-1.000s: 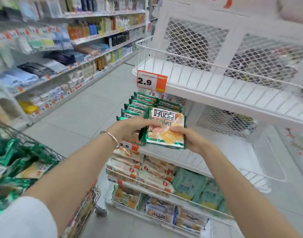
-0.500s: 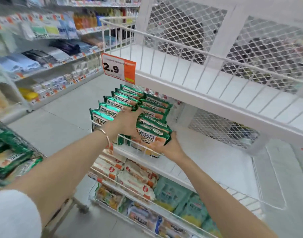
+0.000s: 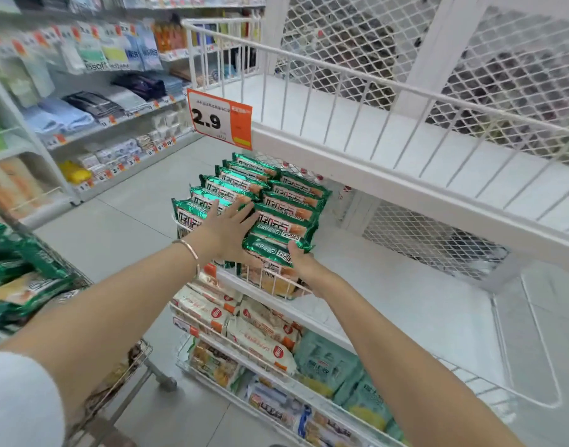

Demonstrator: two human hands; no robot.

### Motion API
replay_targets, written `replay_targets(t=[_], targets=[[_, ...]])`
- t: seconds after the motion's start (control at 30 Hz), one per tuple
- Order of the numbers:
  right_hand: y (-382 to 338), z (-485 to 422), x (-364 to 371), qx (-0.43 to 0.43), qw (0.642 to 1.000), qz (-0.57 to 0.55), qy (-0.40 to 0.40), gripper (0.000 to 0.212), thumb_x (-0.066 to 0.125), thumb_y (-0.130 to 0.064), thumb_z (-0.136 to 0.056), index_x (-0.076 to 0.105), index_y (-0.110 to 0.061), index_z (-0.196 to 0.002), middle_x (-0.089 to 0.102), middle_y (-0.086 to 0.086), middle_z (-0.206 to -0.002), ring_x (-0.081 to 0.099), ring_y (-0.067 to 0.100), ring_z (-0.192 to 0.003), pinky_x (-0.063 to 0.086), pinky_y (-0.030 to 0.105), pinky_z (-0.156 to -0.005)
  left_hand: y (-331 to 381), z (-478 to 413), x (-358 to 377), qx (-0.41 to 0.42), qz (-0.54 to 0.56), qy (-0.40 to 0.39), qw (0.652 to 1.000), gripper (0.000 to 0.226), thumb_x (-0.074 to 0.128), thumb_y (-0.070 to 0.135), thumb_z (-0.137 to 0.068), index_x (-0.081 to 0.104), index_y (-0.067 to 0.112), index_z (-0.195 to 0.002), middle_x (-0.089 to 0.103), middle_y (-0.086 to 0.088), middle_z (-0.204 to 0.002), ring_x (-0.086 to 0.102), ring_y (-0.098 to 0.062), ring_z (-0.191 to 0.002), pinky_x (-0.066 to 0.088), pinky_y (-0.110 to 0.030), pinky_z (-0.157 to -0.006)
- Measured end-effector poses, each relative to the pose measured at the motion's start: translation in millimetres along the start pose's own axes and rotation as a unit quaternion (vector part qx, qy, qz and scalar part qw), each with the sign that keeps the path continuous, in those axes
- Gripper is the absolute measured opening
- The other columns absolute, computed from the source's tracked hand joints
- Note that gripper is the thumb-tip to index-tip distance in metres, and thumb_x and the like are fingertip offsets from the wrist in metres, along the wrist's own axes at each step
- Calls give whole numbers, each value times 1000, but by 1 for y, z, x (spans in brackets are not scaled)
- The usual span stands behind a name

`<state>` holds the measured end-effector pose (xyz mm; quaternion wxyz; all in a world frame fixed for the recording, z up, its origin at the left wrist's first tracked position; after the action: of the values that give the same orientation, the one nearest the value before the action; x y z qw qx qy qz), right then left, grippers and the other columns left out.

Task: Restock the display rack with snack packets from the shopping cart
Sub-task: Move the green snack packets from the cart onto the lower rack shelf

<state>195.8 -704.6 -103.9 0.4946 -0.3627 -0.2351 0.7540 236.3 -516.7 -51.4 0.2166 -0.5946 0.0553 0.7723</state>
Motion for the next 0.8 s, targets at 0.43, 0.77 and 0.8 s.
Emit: replay_targets(t=[0.43, 0.77, 0.8], targets=[[-15, 5, -10, -55, 996, -66, 40, 121, 48, -91, -70, 10, -17, -159, 18, 7, -164, 34, 32, -144, 36, 45, -115, -17, -7, 4, 11, 123, 28, 992, 109, 56, 85, -71, -1, 48, -156, -17, 4, -166, -14, -23, -154, -5, -68, -117], [-27, -13, 5, -101, 968, -225, -55, 97, 41, -94, -70, 42, -33, -146, 49, 10, -149, 55, 27, -131, 39, 55, -110, -20, -5, 16, -22, 119, 3, 993, 118, 33, 100, -54, -11, 51, -153, -22, 3, -165, -17, -29, -153, -6, -73, -114], [-26, -9, -1, -133, 974, -182, -10, 95, 41, -90, -75, 30, -35, -152, 35, 5, -159, 41, 23, -142, 29, 55, -116, -21, -5, 16, -17, 118, 0, 993, 120, 29, 101, -52, -11, 52, -153, -21, 3, -165, -16, -29, -153, -6, -72, -115]])
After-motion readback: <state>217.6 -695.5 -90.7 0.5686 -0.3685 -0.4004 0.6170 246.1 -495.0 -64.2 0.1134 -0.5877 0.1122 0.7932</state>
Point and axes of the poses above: each hand's wrist, its own z-axis away from the middle knuckle, its own x-axis out of the palm, y = z × x, the point moved 3 cm from there along -z, towards the middle knuckle
